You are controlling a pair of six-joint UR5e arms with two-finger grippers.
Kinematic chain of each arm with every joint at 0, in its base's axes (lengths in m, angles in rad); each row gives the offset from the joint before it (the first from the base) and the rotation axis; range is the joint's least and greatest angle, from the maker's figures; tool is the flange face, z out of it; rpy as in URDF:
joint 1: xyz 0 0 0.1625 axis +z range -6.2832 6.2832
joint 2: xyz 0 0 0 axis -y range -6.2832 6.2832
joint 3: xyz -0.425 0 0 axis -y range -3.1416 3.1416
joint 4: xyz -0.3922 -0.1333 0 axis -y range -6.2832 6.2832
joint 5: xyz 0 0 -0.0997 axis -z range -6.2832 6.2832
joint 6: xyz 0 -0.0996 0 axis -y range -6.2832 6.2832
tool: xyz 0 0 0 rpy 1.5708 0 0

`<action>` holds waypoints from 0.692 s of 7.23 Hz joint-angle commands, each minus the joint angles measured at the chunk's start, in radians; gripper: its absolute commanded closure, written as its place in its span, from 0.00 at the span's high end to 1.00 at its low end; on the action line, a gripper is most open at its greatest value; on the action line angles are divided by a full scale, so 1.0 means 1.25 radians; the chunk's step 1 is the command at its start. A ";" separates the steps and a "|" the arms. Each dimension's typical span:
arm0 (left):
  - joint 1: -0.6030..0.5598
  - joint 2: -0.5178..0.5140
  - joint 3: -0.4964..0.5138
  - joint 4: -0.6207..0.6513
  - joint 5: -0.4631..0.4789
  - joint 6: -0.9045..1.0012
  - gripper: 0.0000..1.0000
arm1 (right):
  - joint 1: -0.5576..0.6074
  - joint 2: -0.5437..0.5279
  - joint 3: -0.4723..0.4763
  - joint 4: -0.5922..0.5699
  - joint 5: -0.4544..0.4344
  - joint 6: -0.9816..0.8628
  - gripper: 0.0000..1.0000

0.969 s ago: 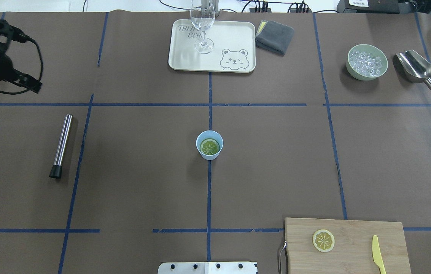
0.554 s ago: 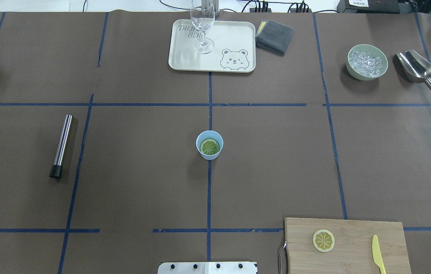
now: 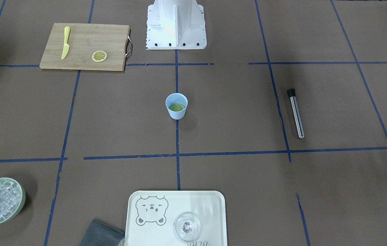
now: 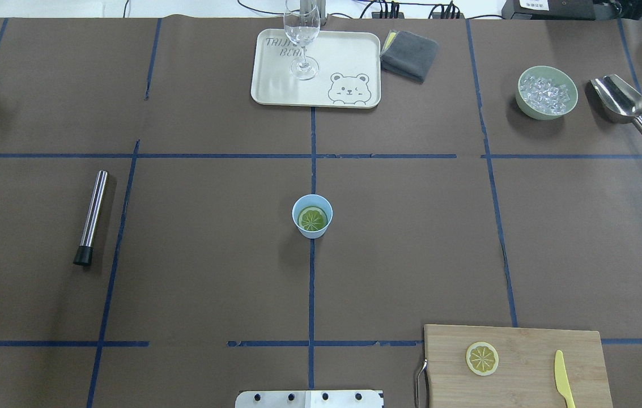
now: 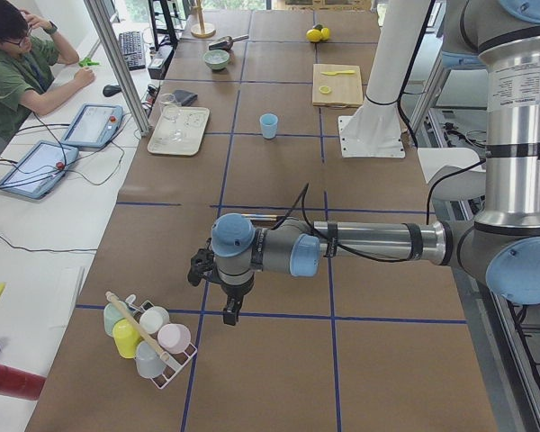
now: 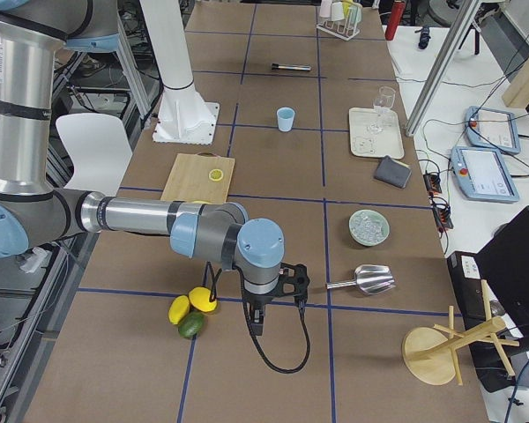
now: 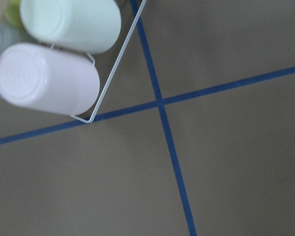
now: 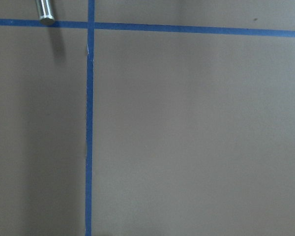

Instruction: Squeeze lemon into cup

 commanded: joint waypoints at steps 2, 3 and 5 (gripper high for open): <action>-0.007 -0.004 -0.029 0.059 0.002 -0.001 1.00 | -0.003 0.001 0.019 0.000 0.000 -0.002 1.00; -0.008 -0.005 -0.027 0.059 0.003 -0.006 1.00 | -0.011 0.000 0.031 0.000 0.000 -0.001 1.00; -0.010 0.006 -0.023 0.051 -0.004 0.000 1.00 | -0.052 0.000 0.033 0.001 0.000 0.004 1.00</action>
